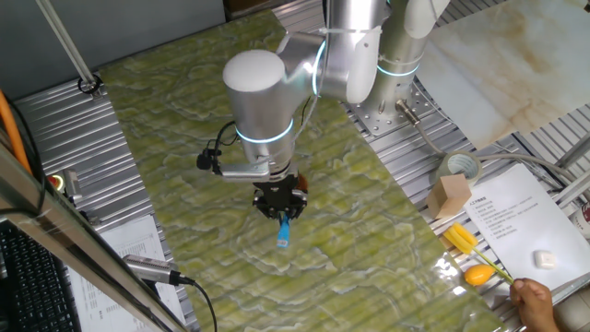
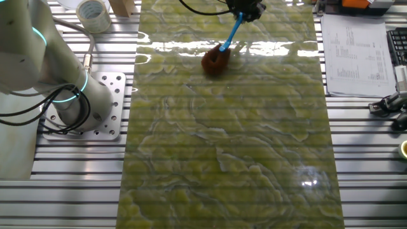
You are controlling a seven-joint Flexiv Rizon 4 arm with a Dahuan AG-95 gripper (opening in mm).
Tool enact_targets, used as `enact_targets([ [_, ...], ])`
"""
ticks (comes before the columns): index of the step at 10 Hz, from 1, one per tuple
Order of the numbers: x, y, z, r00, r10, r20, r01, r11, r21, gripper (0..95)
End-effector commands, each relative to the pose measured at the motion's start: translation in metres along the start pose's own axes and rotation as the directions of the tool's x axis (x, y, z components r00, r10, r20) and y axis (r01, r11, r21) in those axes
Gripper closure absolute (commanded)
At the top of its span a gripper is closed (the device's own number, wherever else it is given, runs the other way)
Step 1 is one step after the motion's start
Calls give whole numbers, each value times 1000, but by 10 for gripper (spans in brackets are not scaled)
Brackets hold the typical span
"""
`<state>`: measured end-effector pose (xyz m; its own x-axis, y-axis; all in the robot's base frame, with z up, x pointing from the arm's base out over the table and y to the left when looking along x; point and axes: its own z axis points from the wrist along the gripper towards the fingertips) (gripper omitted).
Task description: Scrub the table with a brush
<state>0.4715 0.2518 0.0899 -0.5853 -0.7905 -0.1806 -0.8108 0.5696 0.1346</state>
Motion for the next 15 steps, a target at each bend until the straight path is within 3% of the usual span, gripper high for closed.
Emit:
enact_targets([
  [1,-1,1,-2,995,99,12,-99,995,-7,950],
  [3,-1,2,-3,997,81,6,-81,997,5,950],
  [4,-1,1,-3,999,39,-2,-39,999,22,950],
  [5,-1,1,-3,999,-22,-25,23,998,57,950],
  [7,-3,-2,-4,996,-81,-48,85,993,84,950],
  [8,-3,-3,-5,994,-101,-50,105,991,83,950],
  [11,-11,-22,-15,955,-278,-102,286,955,81,950],
  [13,-15,-28,-18,940,-326,-103,334,940,76,950],
  [15,-15,-28,-18,943,-324,-76,329,942,69,950],
])
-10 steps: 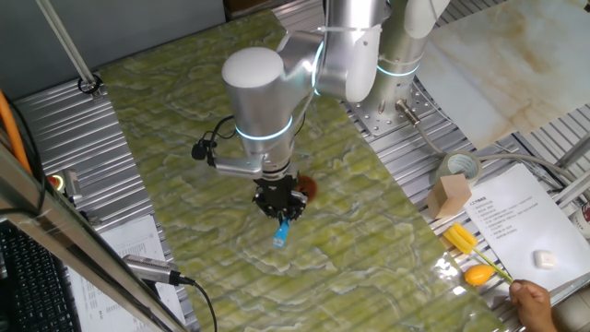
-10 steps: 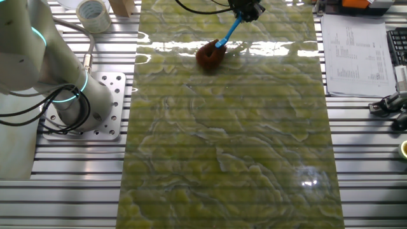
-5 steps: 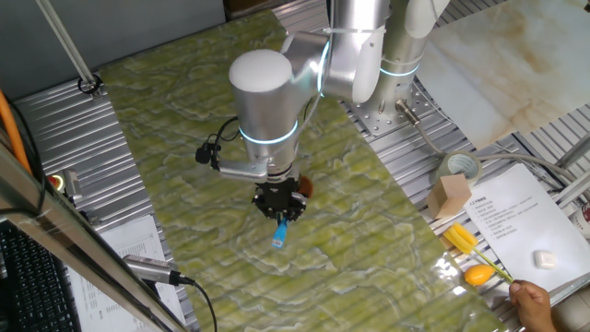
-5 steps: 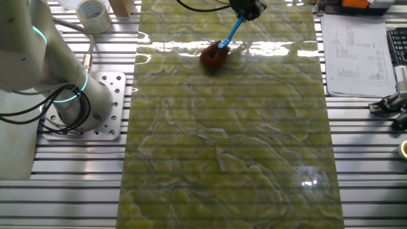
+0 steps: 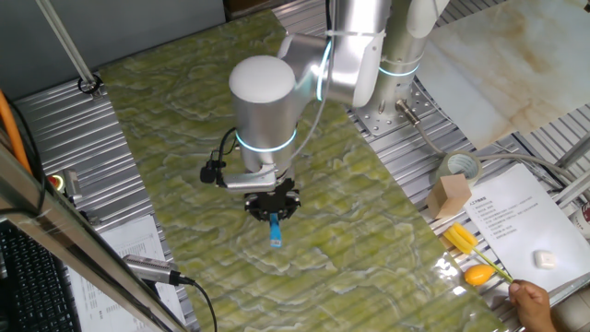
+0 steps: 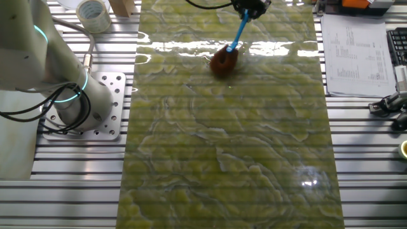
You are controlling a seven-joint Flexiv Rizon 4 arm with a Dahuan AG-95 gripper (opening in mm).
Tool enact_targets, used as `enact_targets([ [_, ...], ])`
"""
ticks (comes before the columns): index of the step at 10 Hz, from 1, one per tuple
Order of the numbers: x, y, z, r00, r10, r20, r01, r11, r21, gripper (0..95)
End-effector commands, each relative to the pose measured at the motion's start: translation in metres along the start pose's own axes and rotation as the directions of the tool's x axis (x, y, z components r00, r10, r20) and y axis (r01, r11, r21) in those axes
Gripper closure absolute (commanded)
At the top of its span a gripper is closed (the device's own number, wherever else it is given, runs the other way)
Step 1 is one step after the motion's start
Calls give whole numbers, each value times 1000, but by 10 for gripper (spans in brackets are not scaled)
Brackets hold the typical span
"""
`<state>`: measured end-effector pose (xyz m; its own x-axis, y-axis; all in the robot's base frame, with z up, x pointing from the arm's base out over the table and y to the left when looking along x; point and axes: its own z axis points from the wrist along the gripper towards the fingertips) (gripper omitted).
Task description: Scrub the table with a brush
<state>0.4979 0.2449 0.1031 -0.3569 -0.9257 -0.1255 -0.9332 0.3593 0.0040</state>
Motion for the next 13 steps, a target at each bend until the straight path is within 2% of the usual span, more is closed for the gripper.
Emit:
enact_targets([
  [1,-1,-5,-3,998,-55,36,56,998,-13,950],
  [2,-1,-5,-3,996,-16,88,19,999,-33,950],
  [3,-2,-5,-3,993,5,121,0,999,-46,950],
  [6,-13,-2,2,982,61,176,-51,997,-62,950],
  [13,-40,8,8,968,162,194,-152,986,-67,950],
])
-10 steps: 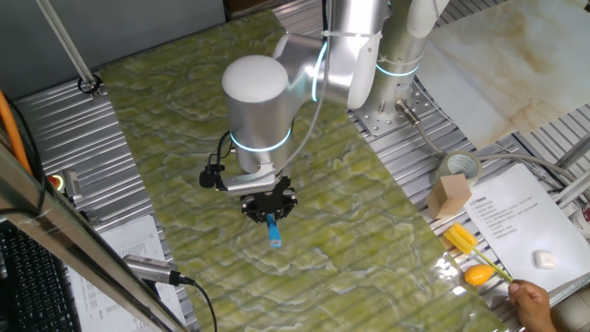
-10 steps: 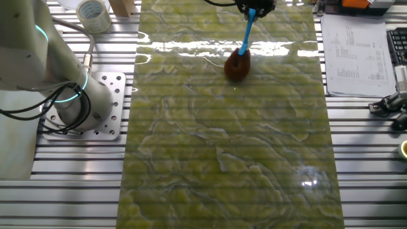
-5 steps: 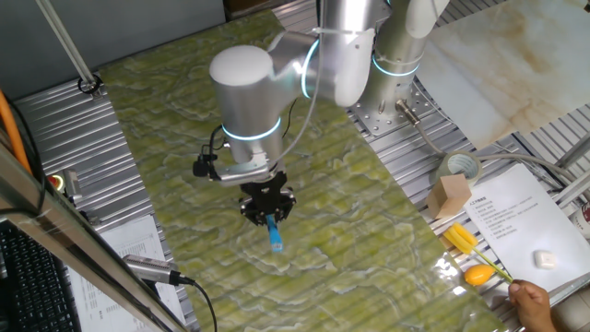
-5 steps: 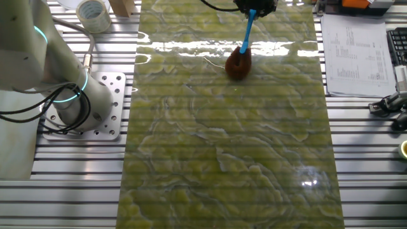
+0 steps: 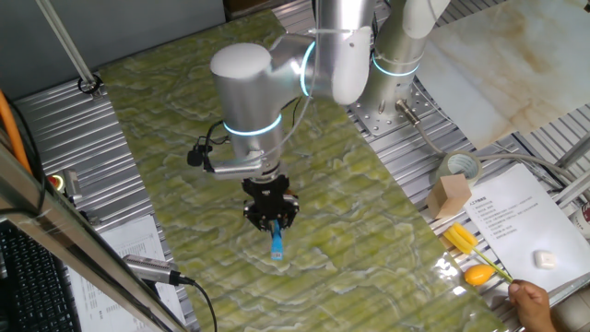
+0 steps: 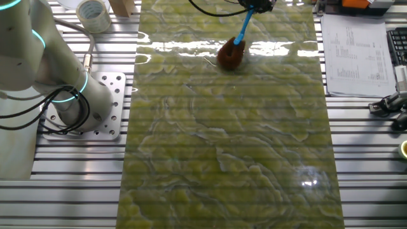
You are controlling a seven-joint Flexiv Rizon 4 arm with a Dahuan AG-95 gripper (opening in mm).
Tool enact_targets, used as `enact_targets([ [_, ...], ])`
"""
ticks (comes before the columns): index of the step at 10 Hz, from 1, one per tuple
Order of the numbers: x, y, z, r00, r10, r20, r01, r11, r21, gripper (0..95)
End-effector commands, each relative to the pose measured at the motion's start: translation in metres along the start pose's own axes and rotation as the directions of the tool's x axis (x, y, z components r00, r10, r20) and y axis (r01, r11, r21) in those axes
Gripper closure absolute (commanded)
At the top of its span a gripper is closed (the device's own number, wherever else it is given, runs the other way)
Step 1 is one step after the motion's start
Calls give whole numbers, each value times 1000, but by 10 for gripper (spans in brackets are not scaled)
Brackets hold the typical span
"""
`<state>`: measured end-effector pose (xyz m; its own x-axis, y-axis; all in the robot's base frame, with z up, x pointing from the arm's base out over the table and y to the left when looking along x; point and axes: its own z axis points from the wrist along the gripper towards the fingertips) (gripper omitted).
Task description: Scrub the table with a brush
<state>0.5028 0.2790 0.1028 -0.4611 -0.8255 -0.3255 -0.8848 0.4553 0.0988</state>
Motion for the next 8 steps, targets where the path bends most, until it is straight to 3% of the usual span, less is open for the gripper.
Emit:
enact_targets([
  [1,-7,2,5,999,37,-6,-37,999,20,950],
  [3,-6,2,6,998,54,-14,-54,998,26,950],
  [6,5,-3,-1,995,-39,-95,44,998,50,950],
  [8,18,-7,-9,990,-82,-115,87,995,43,950],
])
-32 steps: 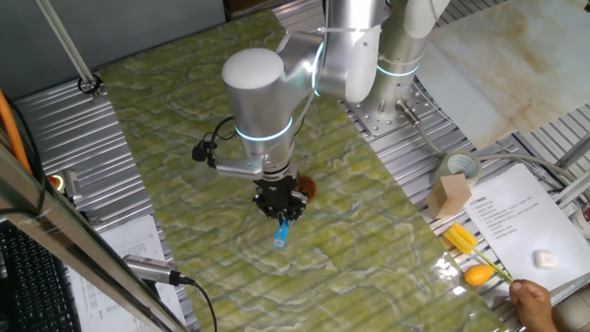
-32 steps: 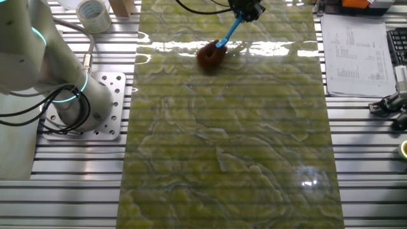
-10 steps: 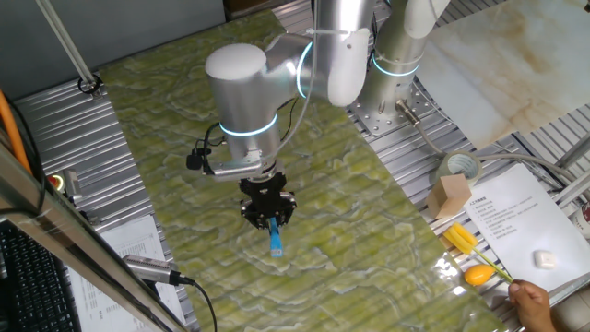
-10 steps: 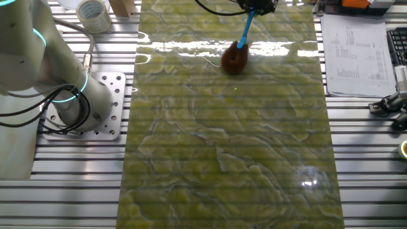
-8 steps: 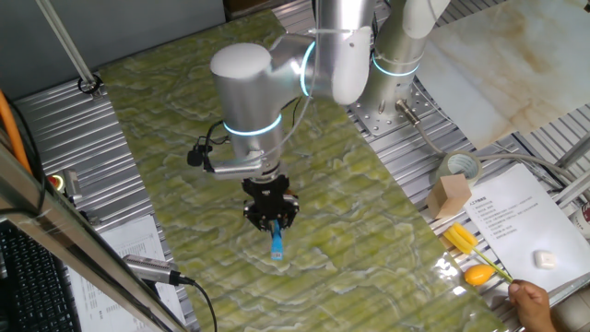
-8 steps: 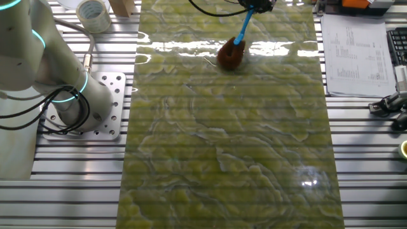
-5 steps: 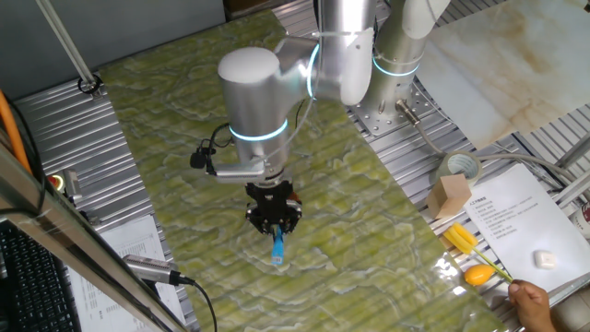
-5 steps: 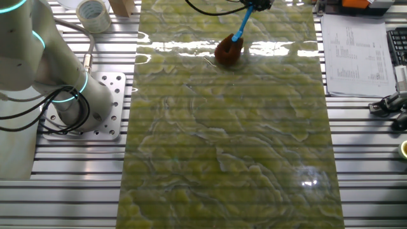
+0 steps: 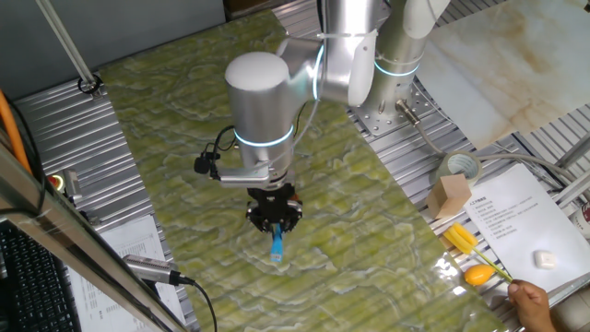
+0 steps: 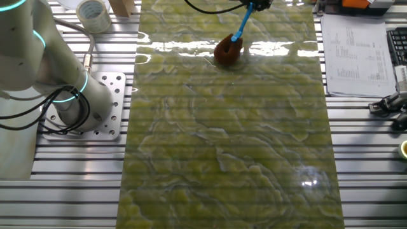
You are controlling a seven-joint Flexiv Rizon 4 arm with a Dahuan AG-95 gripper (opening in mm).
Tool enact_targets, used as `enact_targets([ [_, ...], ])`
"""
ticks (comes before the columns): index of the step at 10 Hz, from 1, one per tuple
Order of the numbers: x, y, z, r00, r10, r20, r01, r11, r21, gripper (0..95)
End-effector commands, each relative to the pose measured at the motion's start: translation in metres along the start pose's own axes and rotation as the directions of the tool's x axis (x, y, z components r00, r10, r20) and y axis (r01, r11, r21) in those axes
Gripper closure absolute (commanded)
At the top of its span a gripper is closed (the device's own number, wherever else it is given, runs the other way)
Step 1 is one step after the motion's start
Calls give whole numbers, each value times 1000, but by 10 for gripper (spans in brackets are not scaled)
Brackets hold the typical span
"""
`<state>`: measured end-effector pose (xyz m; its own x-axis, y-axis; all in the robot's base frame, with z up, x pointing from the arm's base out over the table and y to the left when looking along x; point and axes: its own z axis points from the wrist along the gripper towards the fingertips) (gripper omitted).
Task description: Scrub the table with a brush
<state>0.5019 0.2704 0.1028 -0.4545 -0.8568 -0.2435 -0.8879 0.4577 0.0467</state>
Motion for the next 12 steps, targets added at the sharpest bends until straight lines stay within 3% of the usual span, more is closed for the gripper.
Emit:
enact_targets([
  [1,23,-6,-8,995,-98,-27,98,995,-2,950],
  [5,49,-4,-11,993,-113,-28,113,994,-11,950],
  [8,58,12,-8,999,-37,-5,37,999,-17,950],
  [10,58,17,-5,1000,15,22,-14,1000,-26,950],
  [12,47,22,3,992,110,56,-108,993,-43,950],
])
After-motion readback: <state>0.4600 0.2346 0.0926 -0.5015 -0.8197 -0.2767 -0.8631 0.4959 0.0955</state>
